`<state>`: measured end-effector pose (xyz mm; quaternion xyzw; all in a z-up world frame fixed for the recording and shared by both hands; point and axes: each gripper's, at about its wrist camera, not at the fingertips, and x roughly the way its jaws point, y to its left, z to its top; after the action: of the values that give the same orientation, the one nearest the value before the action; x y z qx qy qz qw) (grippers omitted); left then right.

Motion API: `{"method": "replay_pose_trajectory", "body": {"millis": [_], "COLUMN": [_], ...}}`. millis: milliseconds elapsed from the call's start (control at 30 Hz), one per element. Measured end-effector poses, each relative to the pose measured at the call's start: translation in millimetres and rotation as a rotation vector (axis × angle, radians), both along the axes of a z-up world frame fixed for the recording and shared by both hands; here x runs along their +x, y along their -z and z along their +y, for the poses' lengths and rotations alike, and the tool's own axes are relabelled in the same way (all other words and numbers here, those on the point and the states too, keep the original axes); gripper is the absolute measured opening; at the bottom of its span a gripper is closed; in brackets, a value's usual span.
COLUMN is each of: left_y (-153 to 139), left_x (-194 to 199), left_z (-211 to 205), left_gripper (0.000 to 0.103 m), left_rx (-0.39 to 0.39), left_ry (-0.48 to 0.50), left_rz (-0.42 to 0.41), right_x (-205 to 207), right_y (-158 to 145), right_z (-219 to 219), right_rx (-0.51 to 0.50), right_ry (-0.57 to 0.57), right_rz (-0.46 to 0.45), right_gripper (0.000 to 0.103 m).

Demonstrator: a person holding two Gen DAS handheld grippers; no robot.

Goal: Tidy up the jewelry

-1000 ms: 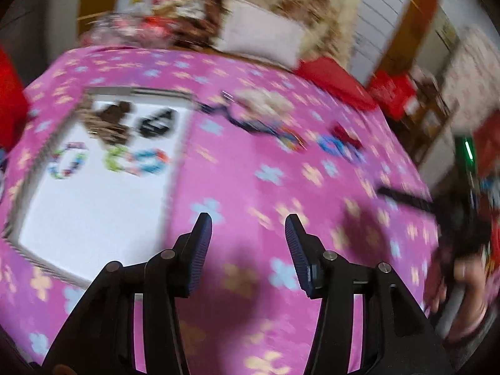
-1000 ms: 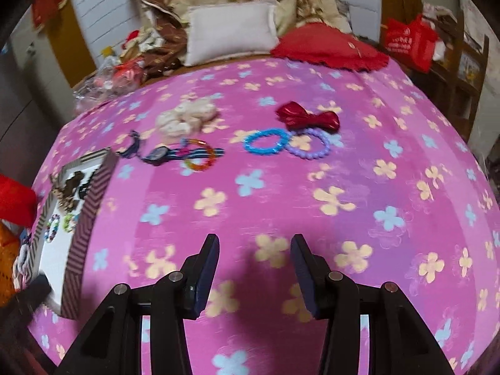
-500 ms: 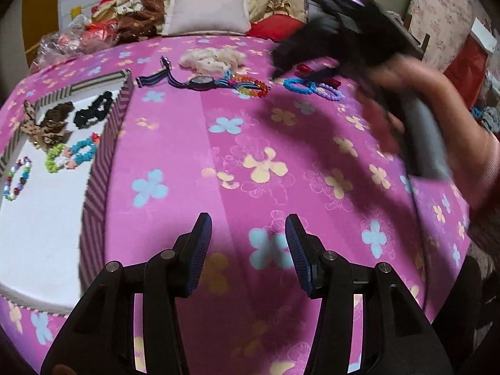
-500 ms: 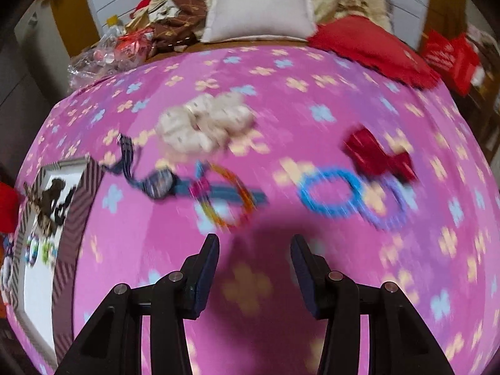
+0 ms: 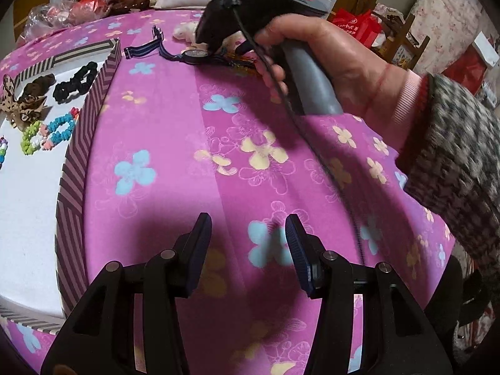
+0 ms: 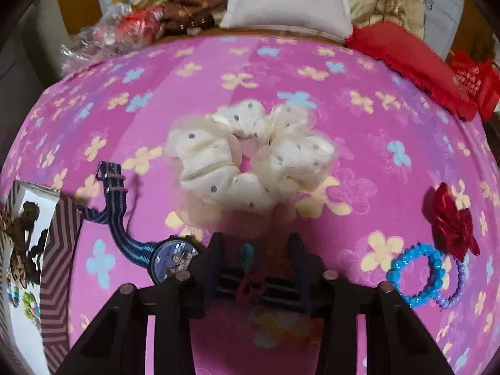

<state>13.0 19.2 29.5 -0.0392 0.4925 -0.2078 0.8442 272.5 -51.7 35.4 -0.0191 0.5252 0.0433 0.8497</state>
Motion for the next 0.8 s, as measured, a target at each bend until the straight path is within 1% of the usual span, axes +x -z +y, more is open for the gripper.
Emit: {"method": "replay_pose_trajectory", "body": {"millis": [33, 100, 233, 433, 600, 633, 700, 767, 800], "left_y": [0.4, -0.1, -0.3, -1.5, -3.0, -3.4, -6.1, -10.6, -12.7], "left_x": [-0.1, 2.4, 3.5, 3.6, -0.2, -0.1, -2.5, -7.4, -9.6], "left_z": [0.4, 0.1, 2.7, 8.1, 8.4, 7.7, 8.7, 10.0, 11.3], "left_gripper": [0.049, 0.049, 0.049, 0.049, 0.049, 0.049, 0.049, 0.049, 0.049], "left_rx": [-0.002, 0.002, 0.021, 0.022, 0.054, 0.059, 0.063, 0.068, 0.067], "left_ry": [-0.003, -0.01, -0.032, -0.052, -0.077, -0.08, -0.086, -0.095, -0.1], "left_rz": [0.003, 0.004, 0.004, 0.017, -0.015, -0.018, -0.032, -0.054, -0.062], "right_x": [-6.5, -21.2, -59.0, -131.6, -187.7, -194.9, -211.2, -220.7, -226.7], "right_y": [-0.3, -1.1, -2.0, -3.8, -4.9, -5.2, -5.4, -5.7, -7.3], "right_z": [-0.5, -1.1, -6.8, -36.3, -65.6, -70.1, -83.5, -96.8, -106.9], "right_rx": [-0.005, -0.006, -0.005, 0.009, -0.003, -0.01, -0.024, 0.01, 0.05], "right_ry": [-0.01, -0.03, -0.061, -0.071, -0.062, -0.06, -0.03, -0.008, 0.01], "right_rz": [-0.002, 0.005, 0.028, 0.043, 0.028, 0.02, 0.008, 0.008, -0.001], "right_gripper": [0.033, 0.031, 0.031, 0.031, 0.031, 0.033, 0.042, 0.042, 0.042]}}
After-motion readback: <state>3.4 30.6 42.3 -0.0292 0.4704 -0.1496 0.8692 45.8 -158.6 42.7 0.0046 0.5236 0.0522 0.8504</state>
